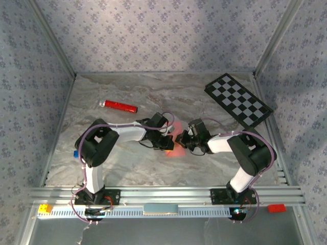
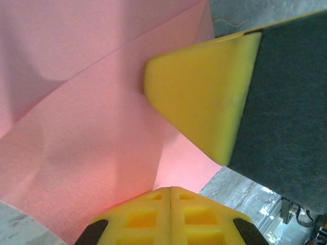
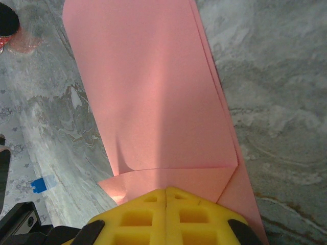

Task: Fold a paper plane with a square sheet of paper (pick it up from the middle)
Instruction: Fold the triangle a second time at the center of the table.

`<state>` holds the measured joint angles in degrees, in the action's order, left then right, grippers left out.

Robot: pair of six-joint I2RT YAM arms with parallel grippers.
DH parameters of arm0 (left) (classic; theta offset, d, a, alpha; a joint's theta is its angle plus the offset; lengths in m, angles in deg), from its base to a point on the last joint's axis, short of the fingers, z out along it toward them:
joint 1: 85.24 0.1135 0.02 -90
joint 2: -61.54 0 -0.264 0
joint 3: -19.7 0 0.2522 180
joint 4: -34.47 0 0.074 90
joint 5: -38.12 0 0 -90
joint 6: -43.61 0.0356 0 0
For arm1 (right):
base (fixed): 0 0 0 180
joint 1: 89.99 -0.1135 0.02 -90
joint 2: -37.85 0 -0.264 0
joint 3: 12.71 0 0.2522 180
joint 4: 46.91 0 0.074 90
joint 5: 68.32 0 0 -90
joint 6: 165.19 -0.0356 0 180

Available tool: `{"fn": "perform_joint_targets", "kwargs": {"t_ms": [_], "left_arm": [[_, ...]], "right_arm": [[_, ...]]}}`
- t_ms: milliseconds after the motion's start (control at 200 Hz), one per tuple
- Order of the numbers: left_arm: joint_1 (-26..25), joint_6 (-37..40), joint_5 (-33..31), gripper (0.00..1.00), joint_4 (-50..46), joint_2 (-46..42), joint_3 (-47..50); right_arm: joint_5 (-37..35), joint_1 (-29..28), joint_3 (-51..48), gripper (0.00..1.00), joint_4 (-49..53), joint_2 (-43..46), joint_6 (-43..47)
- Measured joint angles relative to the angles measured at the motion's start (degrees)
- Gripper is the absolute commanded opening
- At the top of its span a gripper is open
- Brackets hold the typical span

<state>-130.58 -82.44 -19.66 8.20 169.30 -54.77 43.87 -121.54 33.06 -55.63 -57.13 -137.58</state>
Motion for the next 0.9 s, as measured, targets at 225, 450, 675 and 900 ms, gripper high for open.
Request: {"fn": "perform_joint_targets", "kwargs": {"t_ms": [225, 450, 675, 900], "left_arm": [[-0.1, 0.0, -0.5, 0.02, 0.1, 0.0, 1.5], [-0.2, 0.0, -0.8, 0.03, 2.8, -1.3, 4.1], [-0.4, -0.5, -1.6, 0.03, 4.7, -3.8, 7.7], [-0.5, -0.7, -3.3, 0.02, 4.2, -7.2, 11.1]], "right_arm": [[-0.1, 0.0, 0.0, 0.0, 0.1, 0.1, 0.0], [-0.1, 0.1, 0.0, 0.0, 0.2, 0.1, 0.0], [0.1, 0.2, 0.0, 0.0, 0.5, 0.2, 0.0], [0.4, 0.5, -0.1, 0.0, 0.6, 0.2, 0.0]]}}
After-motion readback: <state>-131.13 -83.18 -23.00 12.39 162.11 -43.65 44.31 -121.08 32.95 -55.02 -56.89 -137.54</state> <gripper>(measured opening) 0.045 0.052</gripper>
